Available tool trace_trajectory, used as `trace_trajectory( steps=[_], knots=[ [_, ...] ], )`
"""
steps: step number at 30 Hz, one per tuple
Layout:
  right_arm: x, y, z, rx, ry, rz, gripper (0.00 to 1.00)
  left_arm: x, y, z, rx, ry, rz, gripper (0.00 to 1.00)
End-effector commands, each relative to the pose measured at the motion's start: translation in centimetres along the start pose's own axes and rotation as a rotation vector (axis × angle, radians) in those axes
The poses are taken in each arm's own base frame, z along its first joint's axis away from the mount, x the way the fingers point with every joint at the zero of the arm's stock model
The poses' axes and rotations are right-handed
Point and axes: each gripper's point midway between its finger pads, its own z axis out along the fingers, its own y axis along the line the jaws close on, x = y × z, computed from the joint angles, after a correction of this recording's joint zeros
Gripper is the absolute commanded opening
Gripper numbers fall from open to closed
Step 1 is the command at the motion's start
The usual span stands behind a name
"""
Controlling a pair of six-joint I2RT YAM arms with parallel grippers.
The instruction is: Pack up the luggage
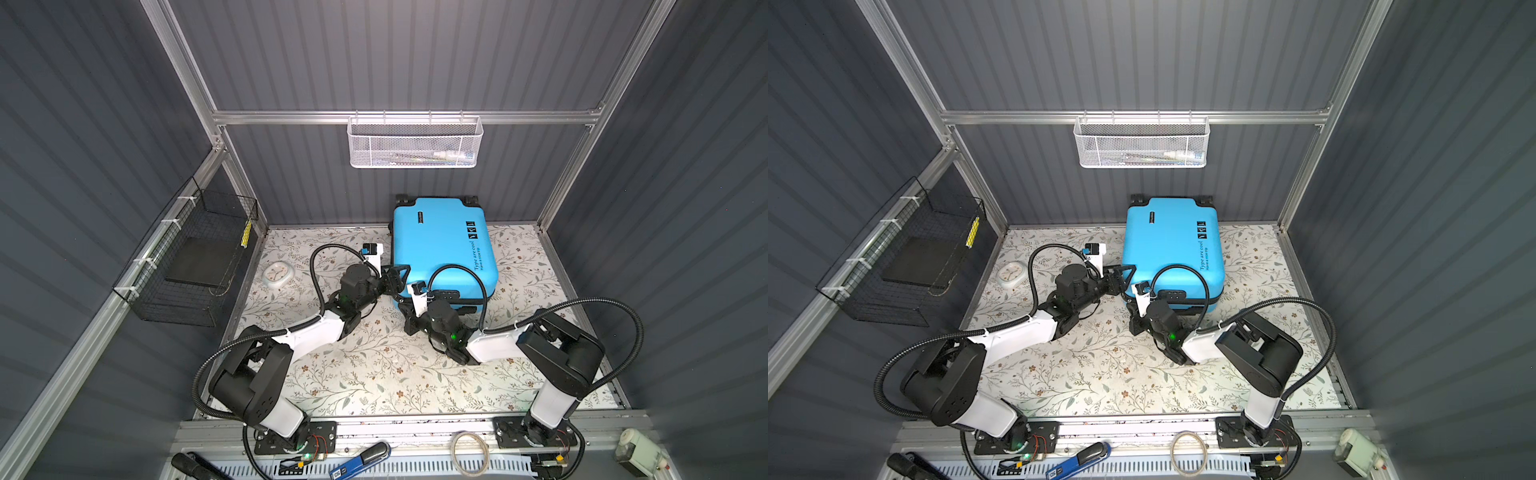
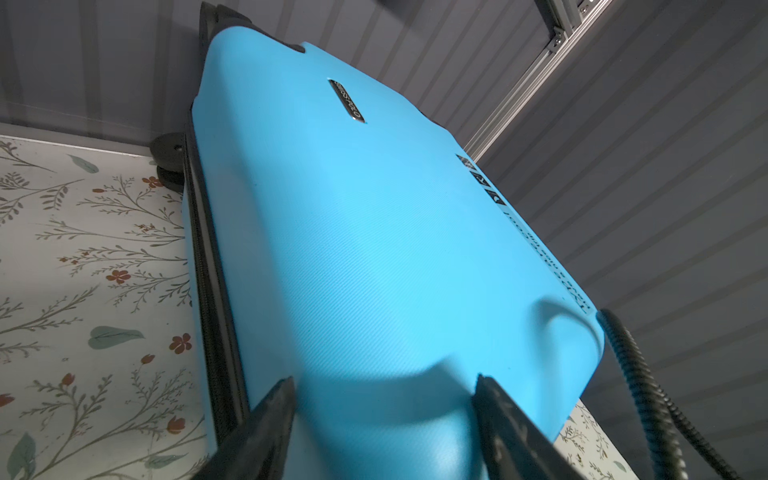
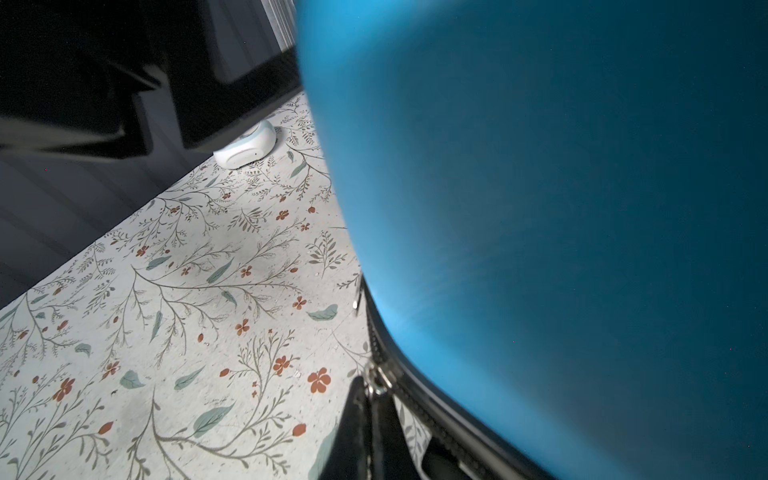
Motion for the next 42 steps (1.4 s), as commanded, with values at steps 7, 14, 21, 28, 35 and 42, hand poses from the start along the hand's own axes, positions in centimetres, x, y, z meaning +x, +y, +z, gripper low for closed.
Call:
trace_trajectory(
  steps=[7, 14, 21, 28, 35, 42],
  knots=[
    [-1.9, 5.3, -2.8, -0.195, -0.063, 0.004, 0.00, 5.5, -2.3, -2.8, -0.013, 0.202, 0.068, 0.73],
    [-1.4, 4.7, -3.5, -0.182, -0.057, 0.014, 0.00, 3.2, 1.4, -3.4, -0.065, 0.200, 0.034, 0.76],
    [-1.1, 4.8, -3.5, -0.185, -0.036, 0.001, 0.00, 5.5, 1.6, -1.7, -0.018, 0.294, 0.041, 0.75],
    [-1.7, 5.7, -2.7, -0.210, -0.040, 0.008, 0.00, 7.1, 0.1, -0.8, 0.090, 0.323, 0.000, 0.72],
    [-3.0, 7.6, -1.0, -0.250, -0.063, 0.013, 0.00, 8.8, -1.2, -1.0, 0.111, 0.333, -0.010, 0.71],
    [-1.5, 5.9, -2.3, -0.199, -0.046, 0.026, 0.00, 5.1, 1.3, -3.1, -0.063, 0.182, -0.010, 0.73]
  ],
)
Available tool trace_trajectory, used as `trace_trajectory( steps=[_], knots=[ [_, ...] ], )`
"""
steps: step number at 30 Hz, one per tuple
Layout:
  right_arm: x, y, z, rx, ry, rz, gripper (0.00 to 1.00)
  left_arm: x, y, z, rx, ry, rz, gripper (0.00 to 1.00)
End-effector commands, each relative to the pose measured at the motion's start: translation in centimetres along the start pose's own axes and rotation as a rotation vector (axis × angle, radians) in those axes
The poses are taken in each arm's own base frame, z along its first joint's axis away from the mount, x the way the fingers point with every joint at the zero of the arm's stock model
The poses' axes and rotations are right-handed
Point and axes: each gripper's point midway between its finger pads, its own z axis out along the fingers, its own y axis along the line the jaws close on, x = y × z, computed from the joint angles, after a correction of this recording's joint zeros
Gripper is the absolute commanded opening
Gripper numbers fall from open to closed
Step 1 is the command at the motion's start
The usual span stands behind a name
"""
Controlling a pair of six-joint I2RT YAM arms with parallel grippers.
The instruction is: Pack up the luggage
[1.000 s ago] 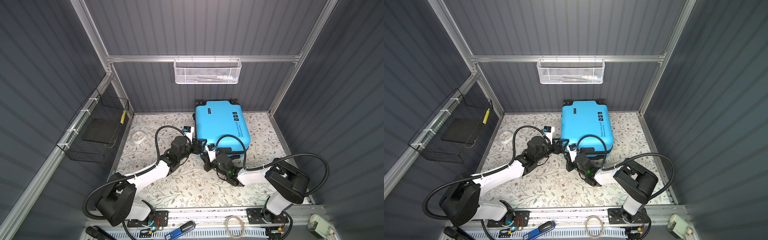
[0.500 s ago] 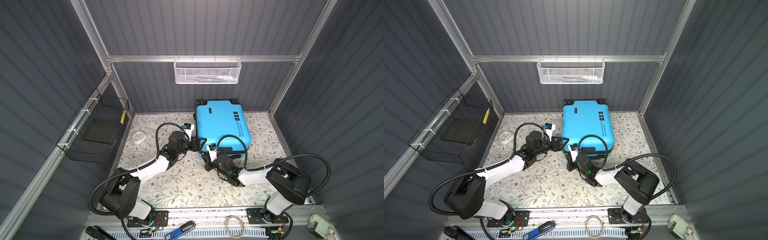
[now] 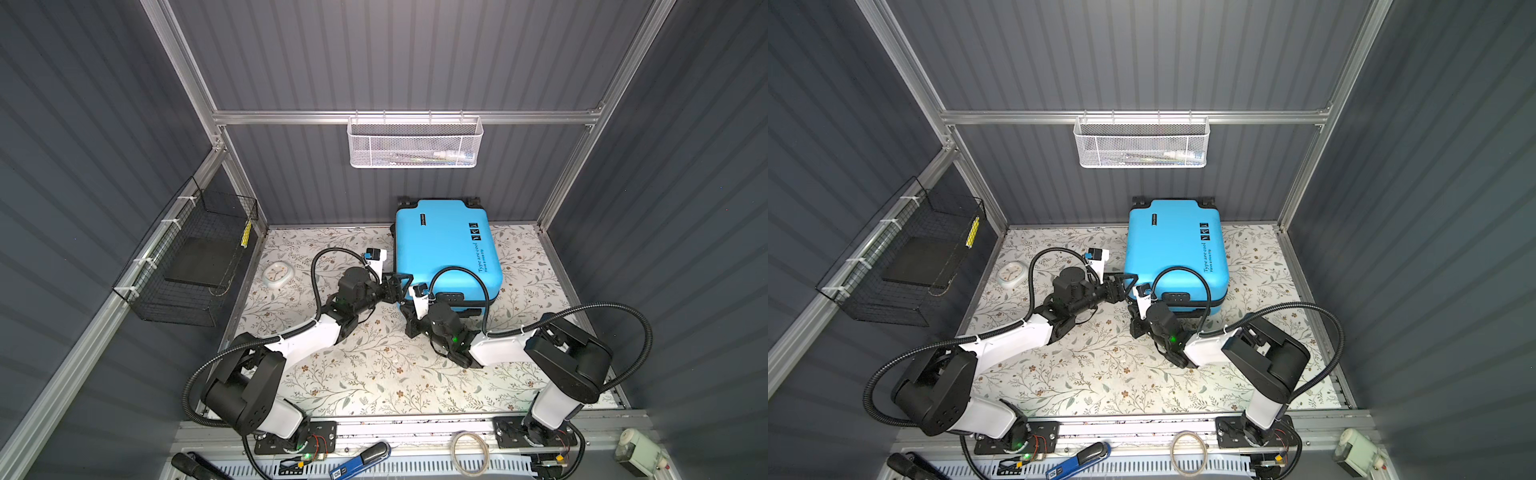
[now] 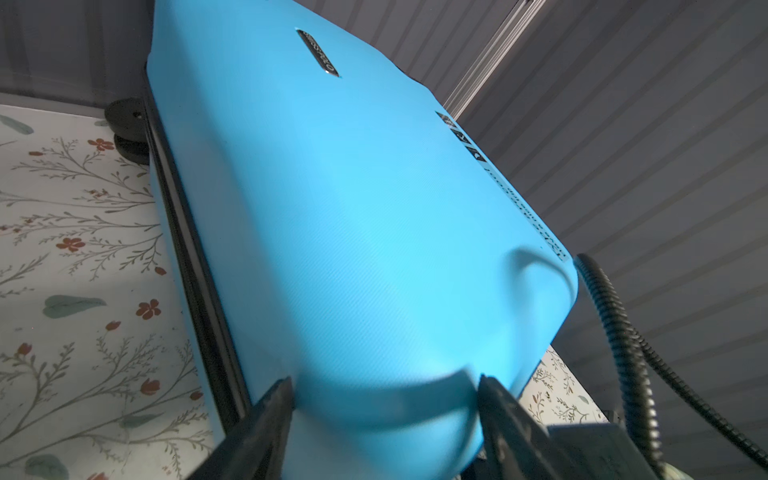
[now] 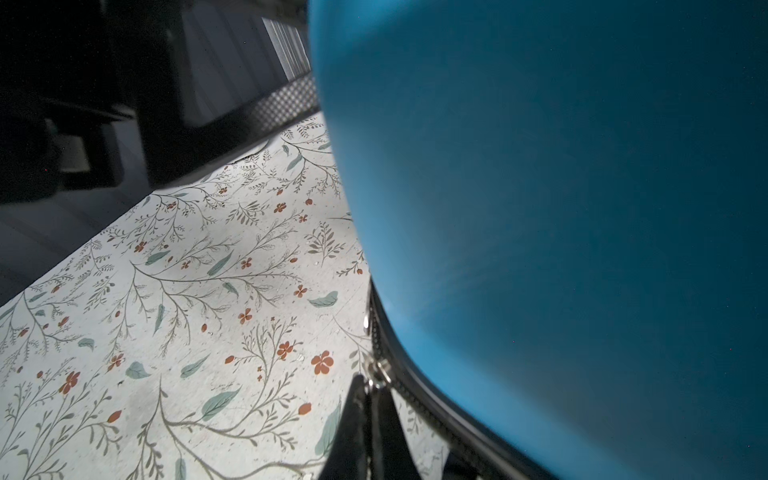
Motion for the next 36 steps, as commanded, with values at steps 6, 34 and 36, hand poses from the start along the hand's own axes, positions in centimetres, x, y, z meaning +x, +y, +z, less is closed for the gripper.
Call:
trace_trajectory(
  steps=[6, 34, 36],
  knots=[
    [-1.3, 4.7, -2.2, -0.207, -0.062, 0.038, 0.00, 3.1, 4.4, -4.4, -0.269, 0.081, 0.031, 0.74],
    [-0.9, 3.8, -2.0, -0.194, -0.046, 0.053, 0.00, 7.8, 2.9, -4.2, -0.183, 0.102, 0.190, 0.70],
    [-1.0, 3.8, -2.0, -0.194, -0.048, 0.052, 0.00, 7.7, 2.6, -4.1, -0.170, 0.096, 0.192, 0.70]
  ],
)
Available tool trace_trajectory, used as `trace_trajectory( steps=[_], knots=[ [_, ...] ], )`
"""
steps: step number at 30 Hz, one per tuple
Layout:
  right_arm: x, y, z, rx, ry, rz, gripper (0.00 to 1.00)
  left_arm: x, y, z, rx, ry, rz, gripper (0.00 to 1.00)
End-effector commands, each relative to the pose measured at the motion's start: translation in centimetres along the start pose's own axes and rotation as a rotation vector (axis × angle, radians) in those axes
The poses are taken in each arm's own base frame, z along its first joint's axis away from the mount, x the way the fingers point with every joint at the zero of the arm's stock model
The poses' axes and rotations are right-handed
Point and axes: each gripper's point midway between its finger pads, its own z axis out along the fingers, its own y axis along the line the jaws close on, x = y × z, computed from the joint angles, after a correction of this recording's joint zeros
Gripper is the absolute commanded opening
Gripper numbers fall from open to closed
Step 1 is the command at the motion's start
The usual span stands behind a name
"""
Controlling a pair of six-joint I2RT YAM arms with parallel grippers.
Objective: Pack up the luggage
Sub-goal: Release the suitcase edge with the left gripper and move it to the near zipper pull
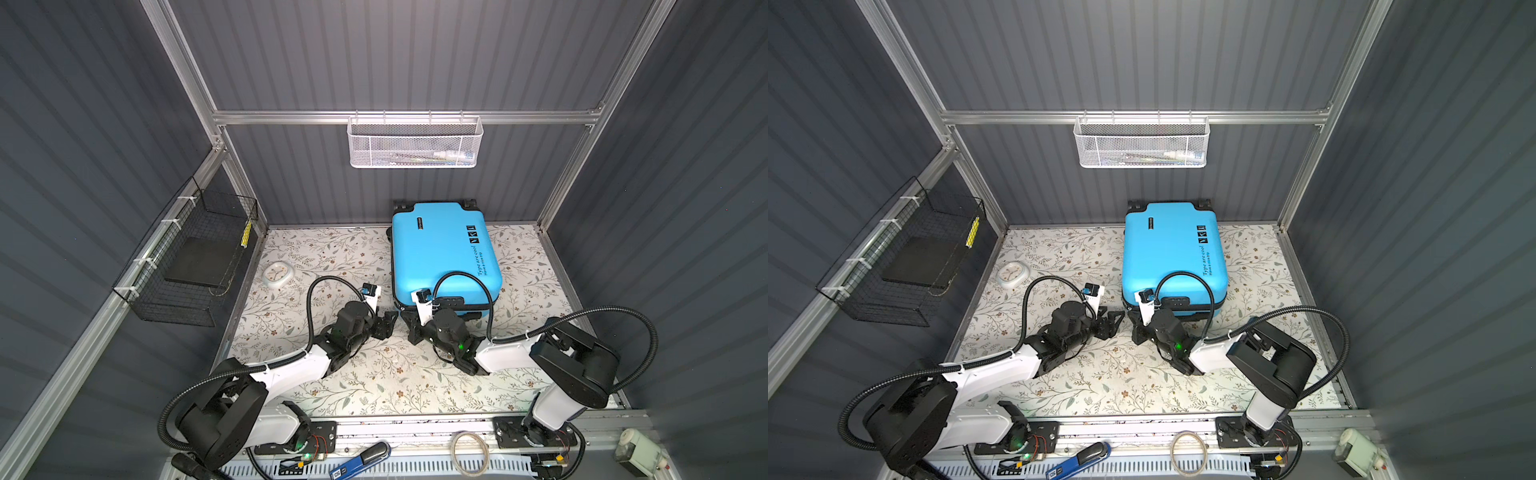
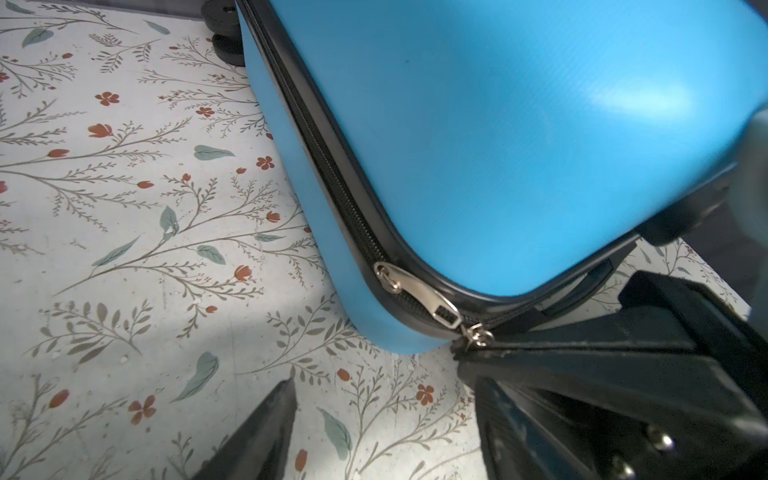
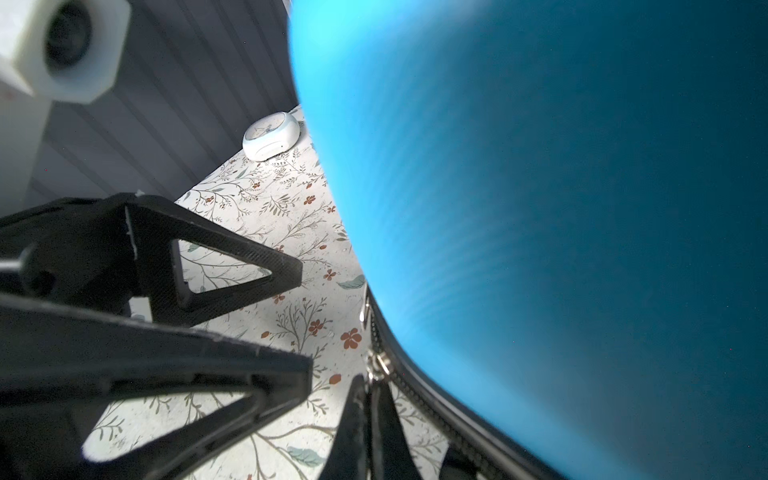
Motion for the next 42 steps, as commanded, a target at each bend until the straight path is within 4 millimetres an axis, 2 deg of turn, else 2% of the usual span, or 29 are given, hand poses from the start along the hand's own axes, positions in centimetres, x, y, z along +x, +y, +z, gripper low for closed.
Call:
trace_trajectory(
  steps=[1, 12, 20, 25, 29, 33, 36, 42],
  knots=[
    [-1.5, 2.9, -0.2, -0.130, -0.036, 0.031, 0.00, -1.5, -1.4, 0.1, 0.052, -0.049, 0.025, 0.70],
    [-1.5, 2.9, -0.1, -0.130, -0.032, 0.033, 0.00, -2.3, -1.8, 0.9, 0.048, -0.066, 0.025, 0.70],
    [-1.4, 2.9, -0.1, -0.130, -0.032, 0.033, 0.00, -3.2, -1.1, 1.8, -0.004, -0.094, 0.010, 0.69],
    [-1.4, 2.9, -0.1, -0.130, -0.032, 0.032, 0.00, -3.4, 0.7, 0.9, -0.108, -0.108, -0.009, 0.66],
    [-1.4, 2.8, 0.0, -0.131, -0.032, 0.035, 0.00, -2.1, 3.5, -1.0, -0.253, -0.087, -0.030, 0.63],
    [-1.4, 2.7, -0.1, -0.129, -0.035, 0.037, 0.00, -0.6, 6.3, -4.0, -0.389, -0.089, -0.060, 0.63],
    [-1.3, 2.7, 0.0, -0.129, -0.032, 0.039, 0.00, -1.0, 5.4, -4.7, -0.333, -0.115, -0.053, 0.64],
    [-1.3, 2.8, 0.2, -0.133, -0.027, 0.037, 0.00, -2.3, 0.6, -2.7, -0.082, -0.105, -0.003, 0.64]
  ],
)
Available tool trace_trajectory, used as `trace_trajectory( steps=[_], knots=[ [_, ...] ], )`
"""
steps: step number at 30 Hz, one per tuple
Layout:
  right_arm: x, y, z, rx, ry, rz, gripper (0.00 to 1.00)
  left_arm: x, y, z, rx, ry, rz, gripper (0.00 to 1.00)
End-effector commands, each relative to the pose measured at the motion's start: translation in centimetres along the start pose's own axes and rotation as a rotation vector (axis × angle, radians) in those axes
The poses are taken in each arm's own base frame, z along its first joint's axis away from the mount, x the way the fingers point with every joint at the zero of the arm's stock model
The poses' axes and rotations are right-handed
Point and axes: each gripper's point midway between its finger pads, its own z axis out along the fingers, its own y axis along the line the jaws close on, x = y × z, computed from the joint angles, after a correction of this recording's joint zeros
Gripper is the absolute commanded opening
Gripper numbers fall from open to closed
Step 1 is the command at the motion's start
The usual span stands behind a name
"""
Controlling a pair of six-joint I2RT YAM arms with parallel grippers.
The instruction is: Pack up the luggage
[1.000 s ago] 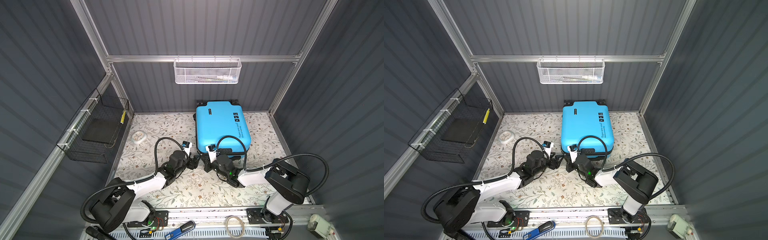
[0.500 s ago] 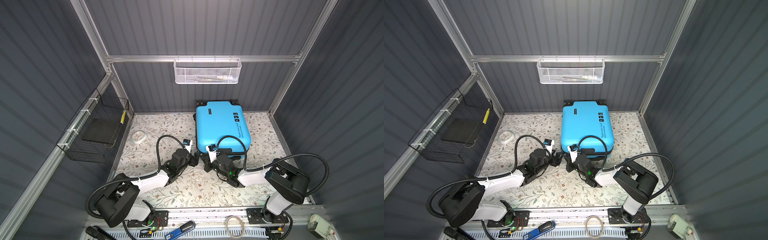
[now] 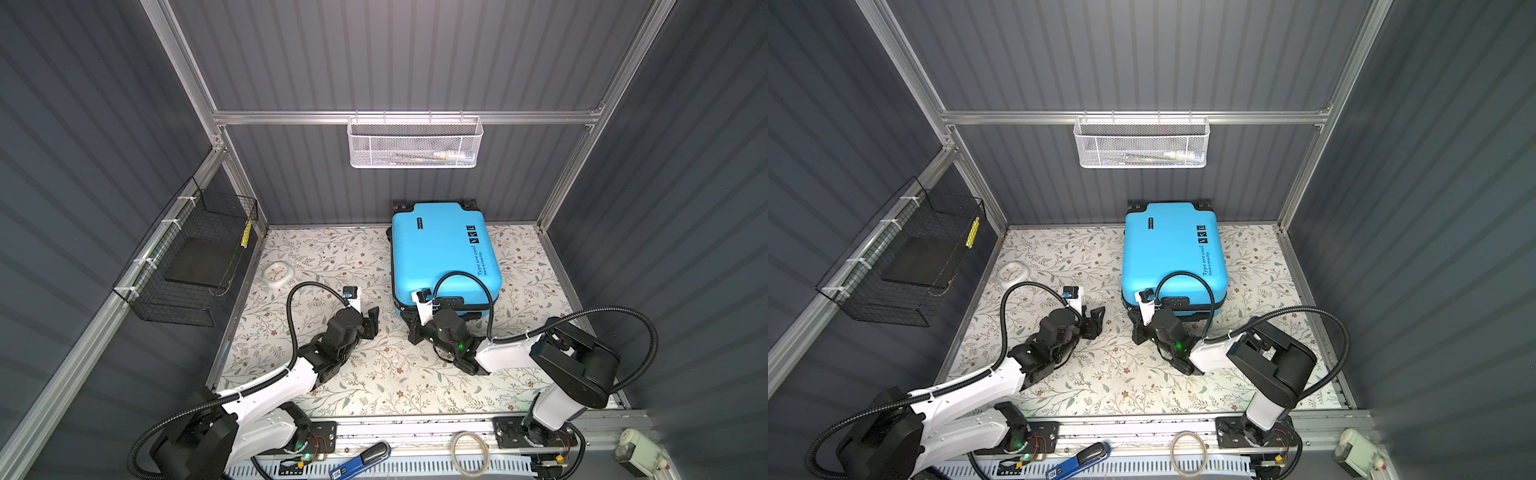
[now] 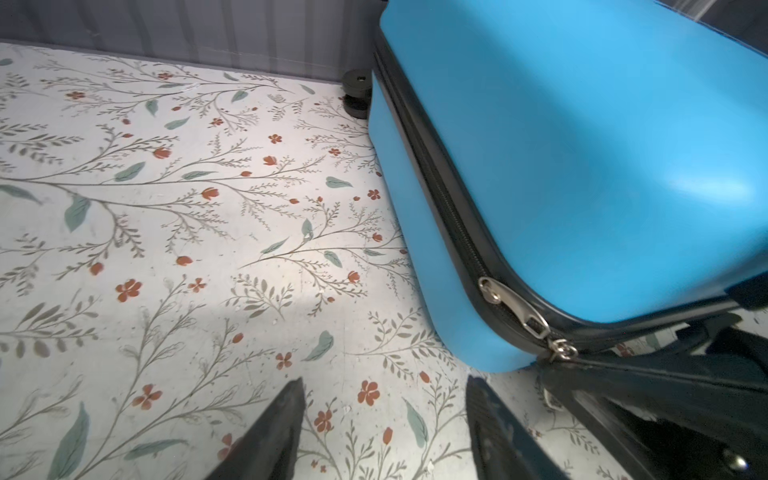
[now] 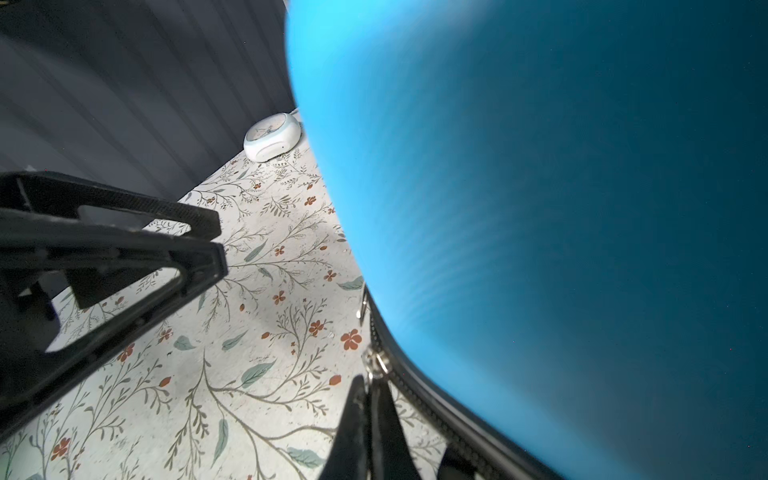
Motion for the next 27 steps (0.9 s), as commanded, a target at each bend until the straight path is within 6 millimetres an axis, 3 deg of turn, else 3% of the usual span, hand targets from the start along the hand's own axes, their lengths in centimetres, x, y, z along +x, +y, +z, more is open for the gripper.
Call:
trace_trajectory(
  steps=[1, 4, 10, 19, 27],
  knots=[
    [-1.3, 2.9, 0.1, -0.130, -0.027, 0.036, 0.00, -1.0, -3.7, 0.5, 0.169, -0.002, 0.026, 0.64],
    [-1.3, 2.8, 0.2, -0.129, -0.027, 0.038, 0.00, -1.2, -5.4, 1.0, 0.250, 0.001, 0.022, 0.64],
    [-1.2, 2.8, 0.1, -0.130, -0.026, 0.037, 0.00, -1.7, -7.0, 1.5, 0.309, -0.004, 0.020, 0.65],
    [-1.2, 2.7, 0.1, -0.128, -0.030, 0.039, 0.00, -1.5, -6.8, 3.5, 0.258, 0.012, 0.025, 0.64],
    [-1.3, 2.6, 0.0, -0.124, -0.034, 0.042, 0.00, -0.6, -5.4, 4.6, 0.171, 0.037, 0.037, 0.62]
  ],
)
